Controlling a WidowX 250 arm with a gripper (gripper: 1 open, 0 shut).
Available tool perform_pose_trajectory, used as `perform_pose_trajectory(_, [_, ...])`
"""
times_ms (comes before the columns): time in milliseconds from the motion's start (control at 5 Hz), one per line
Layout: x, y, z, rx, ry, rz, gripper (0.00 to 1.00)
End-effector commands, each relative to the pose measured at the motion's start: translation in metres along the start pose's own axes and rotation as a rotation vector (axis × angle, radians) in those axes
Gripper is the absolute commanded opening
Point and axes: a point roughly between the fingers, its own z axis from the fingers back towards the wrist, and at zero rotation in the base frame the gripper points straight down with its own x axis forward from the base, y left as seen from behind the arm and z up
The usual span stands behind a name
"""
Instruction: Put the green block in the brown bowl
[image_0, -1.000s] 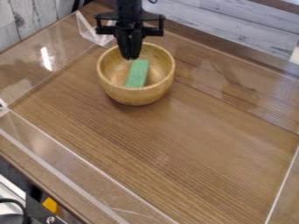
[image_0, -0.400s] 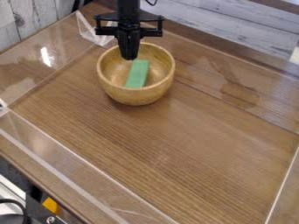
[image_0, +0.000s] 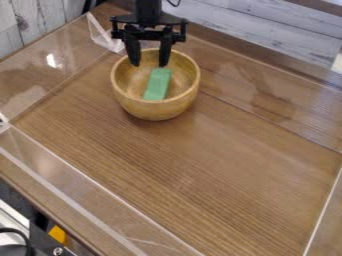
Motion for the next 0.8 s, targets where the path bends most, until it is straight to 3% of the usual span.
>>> perform_pose_trajectory(0, [0.009,-0.004,0.021,-0.007,-0.057,-0.037,1.00])
perform_pose_trajectory(400, [-0.014,-0.012,0.035,-0.024,-0.065,-0.021,1.00])
perform_pose_trajectory(600, [-0.021,-0.024,0.039,-0.031,-0.066,0.028,1.00])
